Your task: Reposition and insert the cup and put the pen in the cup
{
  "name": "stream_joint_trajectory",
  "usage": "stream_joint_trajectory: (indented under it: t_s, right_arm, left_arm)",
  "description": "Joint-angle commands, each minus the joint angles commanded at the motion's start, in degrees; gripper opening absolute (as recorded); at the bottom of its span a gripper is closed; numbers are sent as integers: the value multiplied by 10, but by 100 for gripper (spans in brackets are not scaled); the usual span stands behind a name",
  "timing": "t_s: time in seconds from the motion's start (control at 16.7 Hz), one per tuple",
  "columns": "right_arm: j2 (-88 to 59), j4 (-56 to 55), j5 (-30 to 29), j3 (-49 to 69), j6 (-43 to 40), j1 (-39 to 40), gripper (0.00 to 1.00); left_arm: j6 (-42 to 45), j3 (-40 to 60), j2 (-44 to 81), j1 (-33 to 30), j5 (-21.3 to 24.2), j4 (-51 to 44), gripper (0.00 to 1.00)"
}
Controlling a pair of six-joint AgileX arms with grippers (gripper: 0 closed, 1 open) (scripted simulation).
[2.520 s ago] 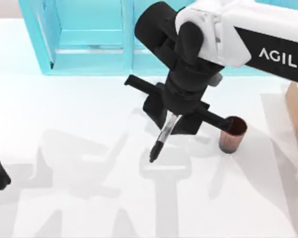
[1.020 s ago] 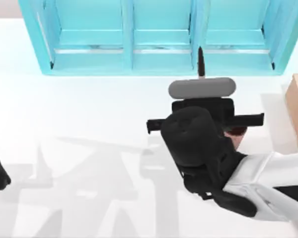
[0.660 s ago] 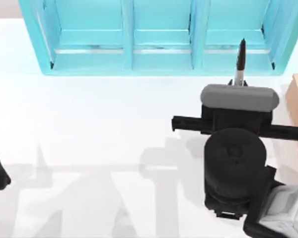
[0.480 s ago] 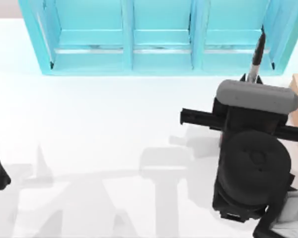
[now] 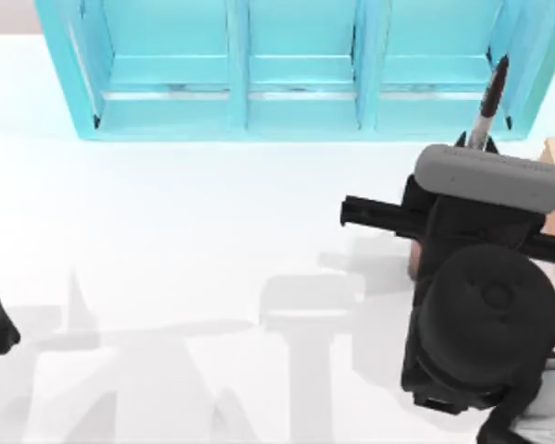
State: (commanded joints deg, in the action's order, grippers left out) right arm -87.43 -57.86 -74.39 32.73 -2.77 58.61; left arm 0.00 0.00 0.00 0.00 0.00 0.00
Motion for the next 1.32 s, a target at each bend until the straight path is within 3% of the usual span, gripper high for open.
stream_joint_trajectory:
  t_s: [0.48, 0.72, 1.32]
  right_arm:
    - [-58, -38, 74, 10, 8, -73, 0]
    - [-60, -41, 77, 11, 9, -76, 0]
    - [-60, -41, 77, 11, 9, -76, 75]
  left_arm:
    - [0, 0, 0, 0, 0, 0, 100]
    - [0, 0, 0, 0, 0, 0, 100]
    - [0, 0, 0, 0, 0, 0, 100]
